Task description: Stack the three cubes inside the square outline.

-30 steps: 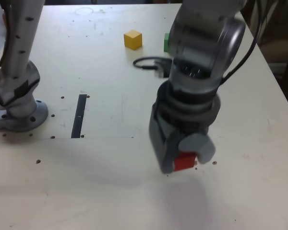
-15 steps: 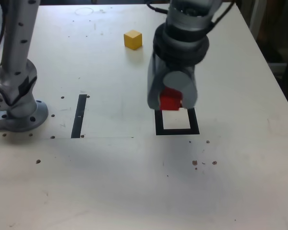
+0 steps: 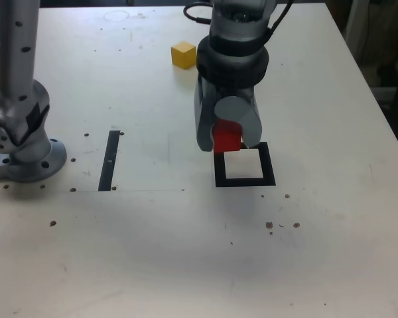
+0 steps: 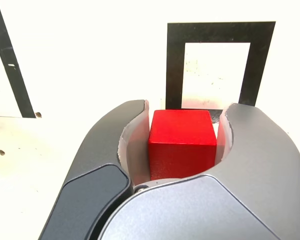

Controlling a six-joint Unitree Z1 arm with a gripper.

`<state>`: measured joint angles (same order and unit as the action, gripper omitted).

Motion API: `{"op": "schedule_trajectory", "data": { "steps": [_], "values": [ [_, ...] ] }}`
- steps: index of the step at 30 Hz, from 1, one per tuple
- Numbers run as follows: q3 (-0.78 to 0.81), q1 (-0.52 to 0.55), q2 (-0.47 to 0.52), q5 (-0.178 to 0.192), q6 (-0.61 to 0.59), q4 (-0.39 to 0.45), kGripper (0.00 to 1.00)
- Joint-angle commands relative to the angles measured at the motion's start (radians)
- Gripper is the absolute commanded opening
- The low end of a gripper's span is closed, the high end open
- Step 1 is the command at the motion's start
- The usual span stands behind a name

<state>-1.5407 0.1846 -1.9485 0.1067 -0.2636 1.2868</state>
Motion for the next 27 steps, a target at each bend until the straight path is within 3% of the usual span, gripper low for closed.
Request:
{"op": "schedule_trajectory", "data": {
  "steps": [1, 11, 19, 27],
  "values": [
    [0.015, -0.015, -0.001, -0.007, 0.005, -0.018, 0.15],
    [0.047, -0.073, -0.053, -0.054, 0.089, -0.115, 0.15],
    [0.060, -0.097, -0.093, -0.064, 0.110, -0.161, 0.16],
    [0.058, -0.123, -0.119, -0.079, 0.129, -0.182, 0.24]
  ]
}}
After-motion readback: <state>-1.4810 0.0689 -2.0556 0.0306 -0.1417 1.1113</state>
